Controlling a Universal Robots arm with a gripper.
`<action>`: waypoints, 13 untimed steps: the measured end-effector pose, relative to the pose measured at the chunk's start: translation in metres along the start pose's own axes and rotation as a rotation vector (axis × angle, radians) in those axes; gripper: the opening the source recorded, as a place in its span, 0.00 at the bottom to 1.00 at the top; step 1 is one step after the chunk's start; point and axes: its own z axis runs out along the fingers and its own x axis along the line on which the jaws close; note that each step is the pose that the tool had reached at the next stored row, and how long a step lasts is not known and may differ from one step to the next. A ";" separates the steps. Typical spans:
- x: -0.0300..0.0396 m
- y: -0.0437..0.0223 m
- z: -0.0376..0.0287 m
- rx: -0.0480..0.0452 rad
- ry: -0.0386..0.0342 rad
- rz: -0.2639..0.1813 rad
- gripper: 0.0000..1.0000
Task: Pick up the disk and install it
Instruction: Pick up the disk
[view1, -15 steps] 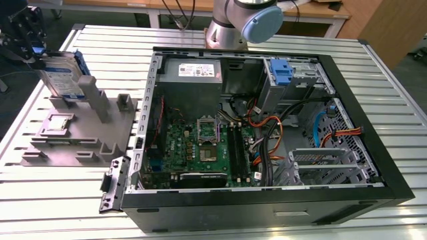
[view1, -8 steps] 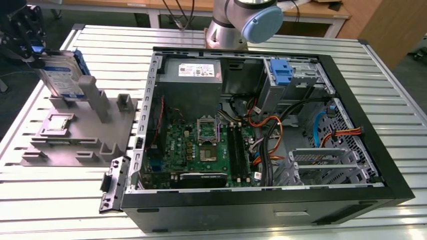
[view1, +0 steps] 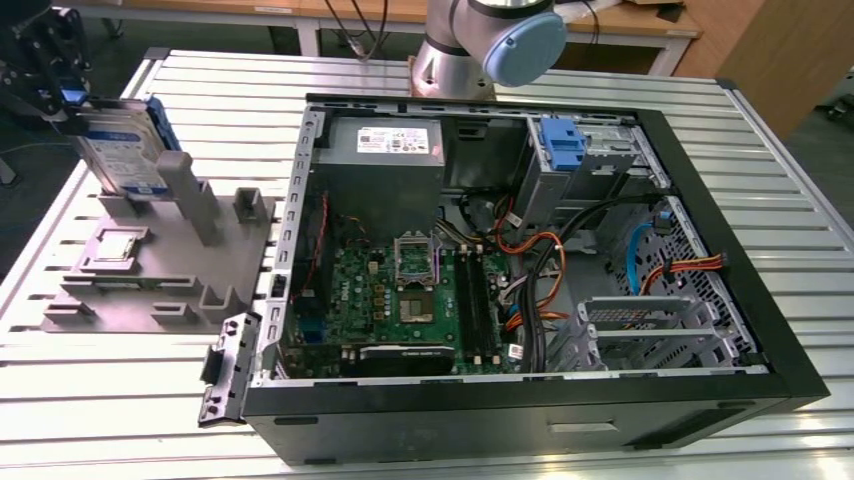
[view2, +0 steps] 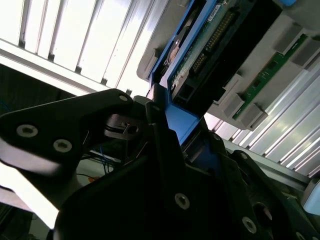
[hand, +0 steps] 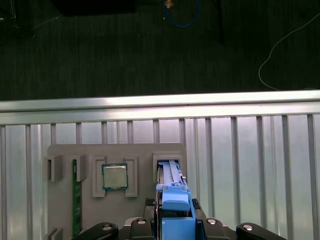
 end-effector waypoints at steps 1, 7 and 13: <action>0.0000 0.0000 -0.0002 0.0001 -0.0001 0.000 0.36; 0.0000 0.0000 -0.0014 -0.0001 0.0000 0.000 0.36; 0.0000 0.0000 -0.0027 0.0000 0.0000 0.000 0.36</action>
